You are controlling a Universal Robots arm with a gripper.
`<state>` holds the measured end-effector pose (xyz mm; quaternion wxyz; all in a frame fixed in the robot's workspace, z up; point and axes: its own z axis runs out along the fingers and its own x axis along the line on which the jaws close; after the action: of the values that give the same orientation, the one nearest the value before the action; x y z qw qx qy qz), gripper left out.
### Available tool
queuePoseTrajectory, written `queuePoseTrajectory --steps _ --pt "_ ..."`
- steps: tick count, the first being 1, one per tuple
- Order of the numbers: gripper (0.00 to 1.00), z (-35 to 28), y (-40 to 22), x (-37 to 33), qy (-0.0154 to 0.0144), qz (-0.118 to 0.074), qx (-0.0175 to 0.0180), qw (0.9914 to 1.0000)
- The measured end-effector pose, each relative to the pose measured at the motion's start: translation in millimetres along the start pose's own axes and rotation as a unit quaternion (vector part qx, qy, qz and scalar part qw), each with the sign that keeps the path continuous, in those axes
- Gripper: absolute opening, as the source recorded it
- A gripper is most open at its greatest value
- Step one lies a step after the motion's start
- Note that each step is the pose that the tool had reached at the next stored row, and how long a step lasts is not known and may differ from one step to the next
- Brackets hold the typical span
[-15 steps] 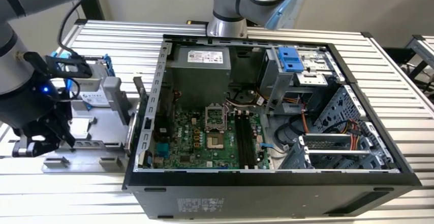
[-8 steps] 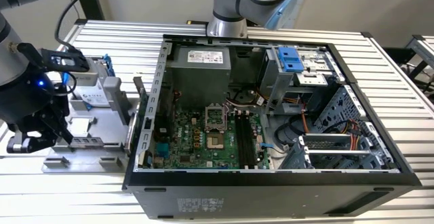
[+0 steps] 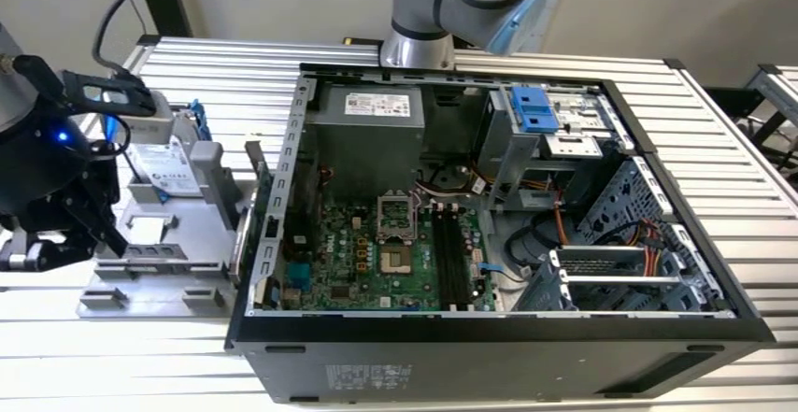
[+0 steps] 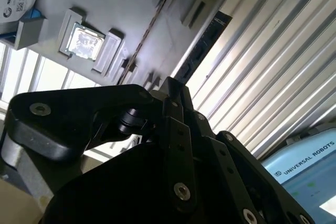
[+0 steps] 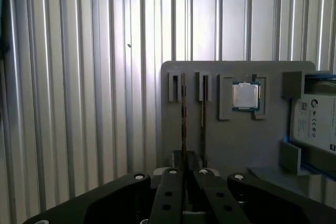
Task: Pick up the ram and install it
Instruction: 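Pick up the ram and move it above insertion slot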
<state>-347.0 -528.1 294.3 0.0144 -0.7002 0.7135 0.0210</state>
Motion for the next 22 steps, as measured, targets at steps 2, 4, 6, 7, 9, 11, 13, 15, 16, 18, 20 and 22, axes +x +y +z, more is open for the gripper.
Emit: queuePoseTrajectory --steps 2,4,6,7,9,11,13,15,16,18,20,22 --pt "0.0 -2.8 0.2 -0.2 0.0 0.0 0.0 1.0" --pt "0.0 -6.3 0.3 -0.3 0.0 0.0 0.0 1.0" --pt "0.0 -10.4 0.4 -0.5 0.0001 0.0 0.0 1.0" --pt "0.0 -12.4 0.4 -0.6 0.0 0.0 0.0 1.0" --pt "0.0 -16.9 0.5 -0.9 0.0 0.0 0.0 1.0" --pt "0.0 -22.0 0.5 -1.1 0.0001 0.0 0.0 1.0" --pt "0.0 -26.9 0.6 -1.4 0.0 0.0 0.0 1.0" --pt "0.0 -31.5 0.6 -1.6 0.0 0.0 0.0001 1.0" --pt "0.0 -33.9 0.7 -1.7 0.0 0.0 0.0 1.0" --pt "0.0 -39.0 0.7 -2.0 0.0 0.0 0.0 1.0" --pt "0.0 -43.6 0.8 -2.2 0.0 0.0 0.0 1.0" --pt "0.0 -48.3 0.8 -2.5 0.0 0.0 0.0 1.0"
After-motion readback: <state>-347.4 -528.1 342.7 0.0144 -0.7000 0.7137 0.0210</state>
